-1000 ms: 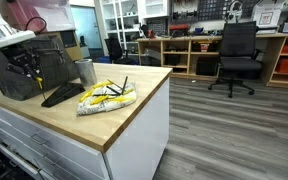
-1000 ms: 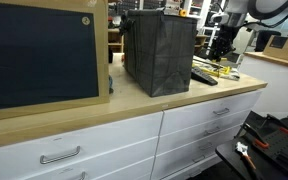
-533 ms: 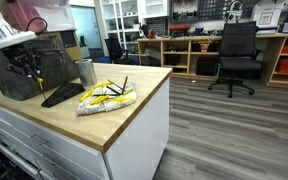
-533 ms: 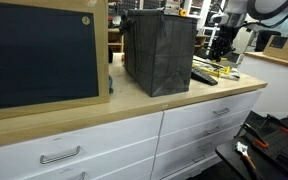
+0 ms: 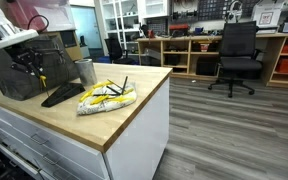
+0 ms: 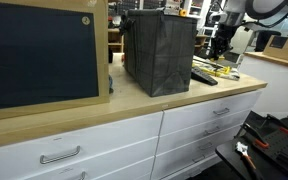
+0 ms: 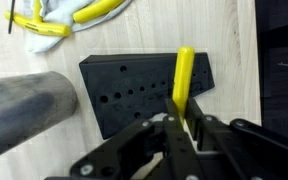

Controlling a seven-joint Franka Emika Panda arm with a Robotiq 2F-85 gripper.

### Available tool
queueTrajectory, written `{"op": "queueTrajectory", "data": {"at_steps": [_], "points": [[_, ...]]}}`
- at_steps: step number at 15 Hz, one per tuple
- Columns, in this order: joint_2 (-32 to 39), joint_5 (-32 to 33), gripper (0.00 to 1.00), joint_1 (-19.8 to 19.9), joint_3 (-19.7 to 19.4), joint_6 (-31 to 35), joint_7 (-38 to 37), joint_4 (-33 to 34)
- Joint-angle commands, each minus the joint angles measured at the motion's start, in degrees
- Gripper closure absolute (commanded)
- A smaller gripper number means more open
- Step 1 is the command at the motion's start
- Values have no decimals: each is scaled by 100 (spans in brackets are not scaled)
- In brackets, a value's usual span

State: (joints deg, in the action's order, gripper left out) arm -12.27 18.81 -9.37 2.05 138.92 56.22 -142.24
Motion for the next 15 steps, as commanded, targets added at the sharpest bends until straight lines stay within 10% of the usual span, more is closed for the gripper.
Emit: {"op": "queueTrajectory", "data": {"at_steps": [1, 15], "points": [[196, -43, 96, 49, 30, 209, 195, 176], [128, -443, 96, -88, 197, 170, 222, 137]]}}
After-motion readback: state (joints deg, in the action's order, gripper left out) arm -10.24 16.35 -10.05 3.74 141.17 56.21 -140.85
